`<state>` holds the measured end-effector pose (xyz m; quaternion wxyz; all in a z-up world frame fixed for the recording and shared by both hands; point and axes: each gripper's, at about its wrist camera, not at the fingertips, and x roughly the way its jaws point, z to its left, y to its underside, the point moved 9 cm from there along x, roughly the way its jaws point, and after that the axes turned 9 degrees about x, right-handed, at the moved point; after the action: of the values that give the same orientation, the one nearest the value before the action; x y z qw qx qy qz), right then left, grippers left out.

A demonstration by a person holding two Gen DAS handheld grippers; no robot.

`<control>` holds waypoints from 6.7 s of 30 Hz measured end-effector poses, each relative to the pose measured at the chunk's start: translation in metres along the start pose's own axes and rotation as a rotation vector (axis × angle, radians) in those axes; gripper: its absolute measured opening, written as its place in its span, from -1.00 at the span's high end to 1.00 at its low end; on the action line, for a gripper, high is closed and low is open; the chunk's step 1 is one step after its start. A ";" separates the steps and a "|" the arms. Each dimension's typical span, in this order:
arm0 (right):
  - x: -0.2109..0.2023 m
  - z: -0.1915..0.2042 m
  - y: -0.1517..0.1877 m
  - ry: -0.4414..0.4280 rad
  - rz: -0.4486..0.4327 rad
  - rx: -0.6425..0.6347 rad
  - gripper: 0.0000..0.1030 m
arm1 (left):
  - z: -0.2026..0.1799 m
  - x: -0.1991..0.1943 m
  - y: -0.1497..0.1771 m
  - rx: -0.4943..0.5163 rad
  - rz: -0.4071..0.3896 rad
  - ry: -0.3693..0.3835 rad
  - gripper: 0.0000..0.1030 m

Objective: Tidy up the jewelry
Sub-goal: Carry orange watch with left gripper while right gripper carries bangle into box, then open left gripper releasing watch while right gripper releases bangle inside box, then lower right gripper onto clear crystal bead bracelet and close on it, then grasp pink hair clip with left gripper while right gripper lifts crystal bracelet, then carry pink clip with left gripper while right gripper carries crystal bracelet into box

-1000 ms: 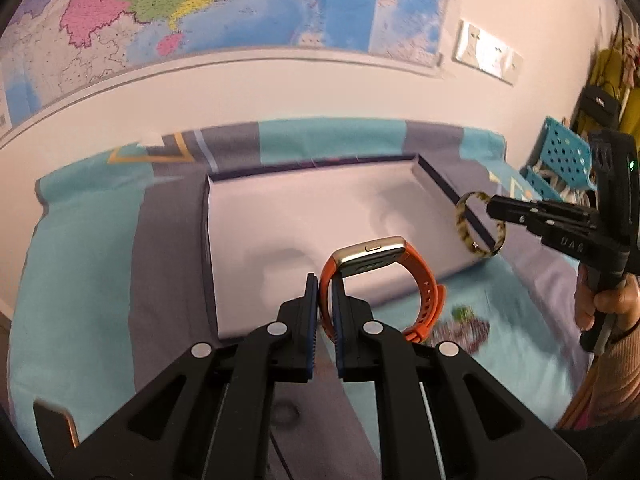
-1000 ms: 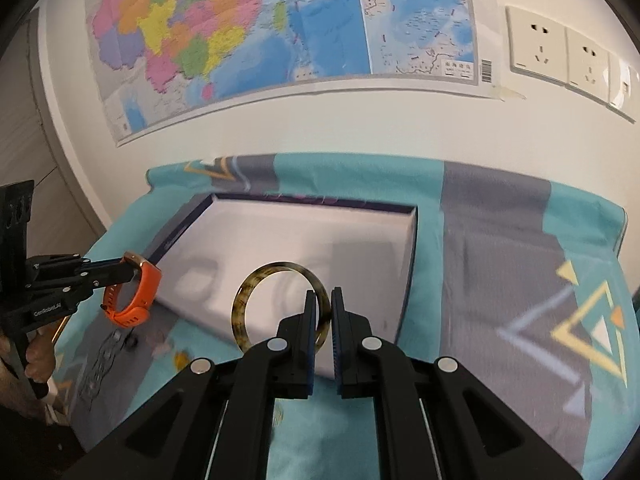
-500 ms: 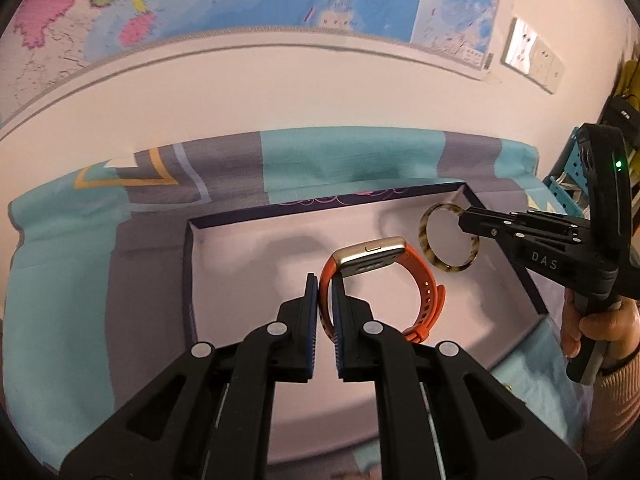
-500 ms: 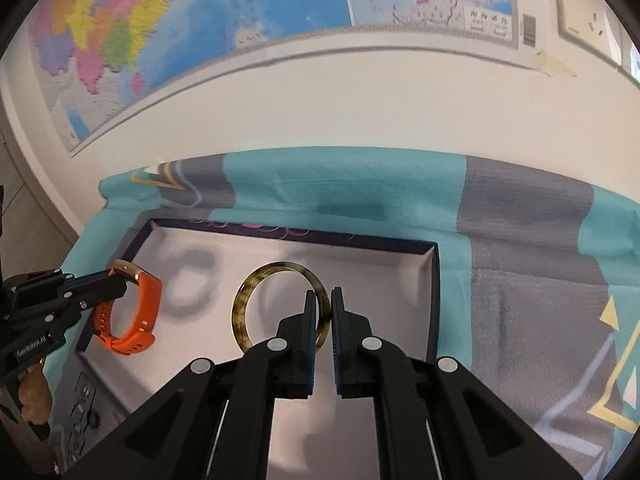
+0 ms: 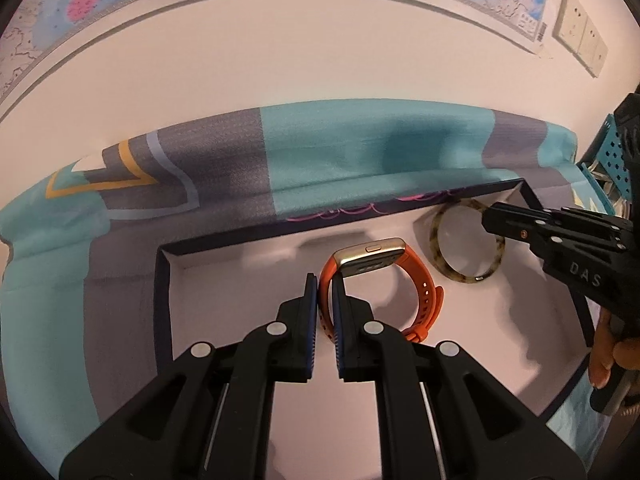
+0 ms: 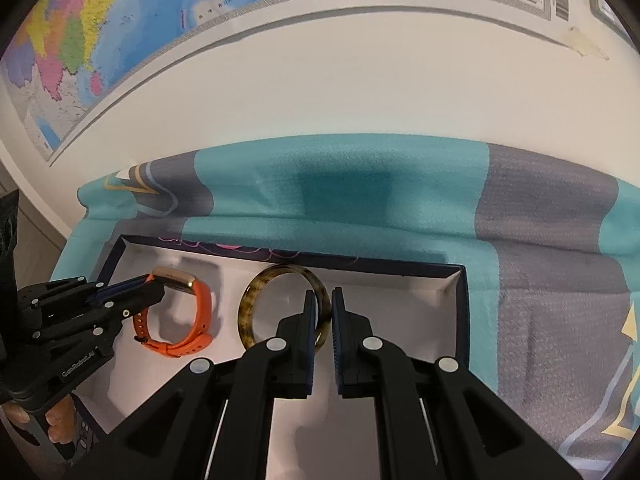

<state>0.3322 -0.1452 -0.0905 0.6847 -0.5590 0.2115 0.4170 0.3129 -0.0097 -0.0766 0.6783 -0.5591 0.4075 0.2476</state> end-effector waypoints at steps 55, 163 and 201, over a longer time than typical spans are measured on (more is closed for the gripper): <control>-0.108 0.054 0.192 -0.167 -0.008 -0.296 0.85 | -0.034 -0.129 0.169 0.013 -0.170 -0.047 -0.29; -0.183 0.017 0.118 -0.270 -0.206 -0.140 0.84 | -0.076 -0.129 0.127 0.118 -0.215 0.104 0.73; -0.135 0.045 0.061 -0.273 -0.179 -0.149 0.84 | -0.059 -0.106 0.081 0.126 -0.212 0.063 0.73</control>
<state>0.1992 -0.1460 -0.0117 0.6982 -0.5631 0.0345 0.4407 0.1750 -0.0336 -0.0365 0.7214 -0.5628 0.3818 0.1306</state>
